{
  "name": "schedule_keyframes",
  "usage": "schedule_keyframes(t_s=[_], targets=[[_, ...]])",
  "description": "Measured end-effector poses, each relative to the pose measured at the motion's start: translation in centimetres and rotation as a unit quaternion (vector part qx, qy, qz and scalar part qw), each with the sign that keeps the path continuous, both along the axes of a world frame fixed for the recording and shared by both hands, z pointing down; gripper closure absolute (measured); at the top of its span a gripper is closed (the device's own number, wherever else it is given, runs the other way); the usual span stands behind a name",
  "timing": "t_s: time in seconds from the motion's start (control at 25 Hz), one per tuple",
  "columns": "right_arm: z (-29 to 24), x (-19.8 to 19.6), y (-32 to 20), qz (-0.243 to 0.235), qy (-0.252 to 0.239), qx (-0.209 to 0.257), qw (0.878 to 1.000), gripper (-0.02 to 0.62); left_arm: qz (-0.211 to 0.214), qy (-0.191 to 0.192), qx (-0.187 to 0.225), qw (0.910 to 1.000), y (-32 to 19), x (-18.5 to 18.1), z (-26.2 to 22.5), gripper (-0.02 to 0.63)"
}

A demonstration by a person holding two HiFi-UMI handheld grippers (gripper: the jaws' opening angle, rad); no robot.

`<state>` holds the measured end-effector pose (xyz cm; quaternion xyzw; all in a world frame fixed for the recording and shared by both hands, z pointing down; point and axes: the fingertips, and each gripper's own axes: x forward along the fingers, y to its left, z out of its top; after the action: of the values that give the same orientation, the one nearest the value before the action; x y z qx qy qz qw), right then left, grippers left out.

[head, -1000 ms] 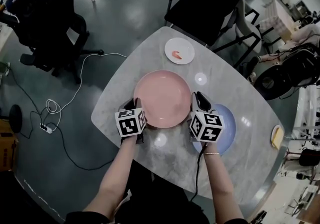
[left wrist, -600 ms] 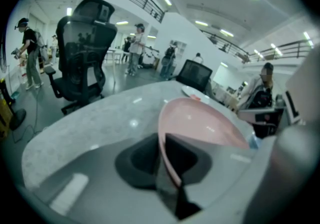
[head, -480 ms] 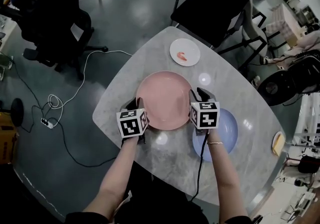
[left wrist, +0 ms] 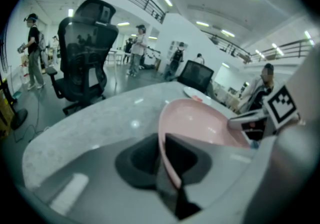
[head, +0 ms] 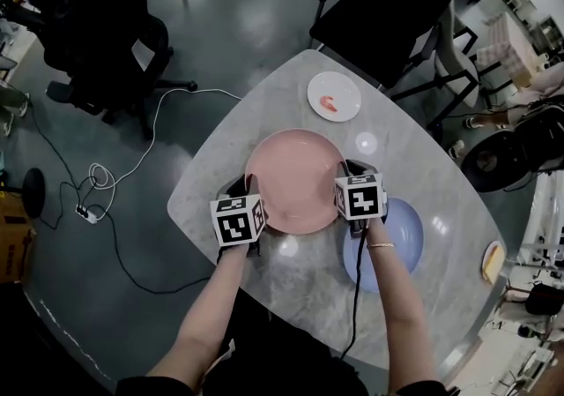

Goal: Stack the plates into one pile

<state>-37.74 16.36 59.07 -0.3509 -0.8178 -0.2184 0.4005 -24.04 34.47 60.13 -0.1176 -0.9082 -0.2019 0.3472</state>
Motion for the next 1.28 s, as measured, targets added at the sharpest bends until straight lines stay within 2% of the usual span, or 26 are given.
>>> schedule_keyframes(t_s=[0.32,0.72,1.0,1.28], targets=[[-0.1,0.3,0.2,0.005,0.009,-0.009,1.000,0.565,-0.010,-0.006,0.023,0.9997,0.4,0.0,0.0,0.571],[-2.7,2.5,0.4,0.040,0.027,-0.055,0.997,0.574,-0.013,-0.017,0.038,0.9991,2.2,0.5,-1.8,0.577],[-6.4,3.2,-2.9,0.088,0.019,-0.086,0.992,0.575,0.033,-0.041,0.044,0.9976,0.1,-1.1,-5.0,0.575],[-9.2,4.7,-10.2,0.163,0.001,-0.105,0.981,0.575,0.108,-0.053,0.052,0.9914,-6.1,-3.0,-6.9,0.575]])
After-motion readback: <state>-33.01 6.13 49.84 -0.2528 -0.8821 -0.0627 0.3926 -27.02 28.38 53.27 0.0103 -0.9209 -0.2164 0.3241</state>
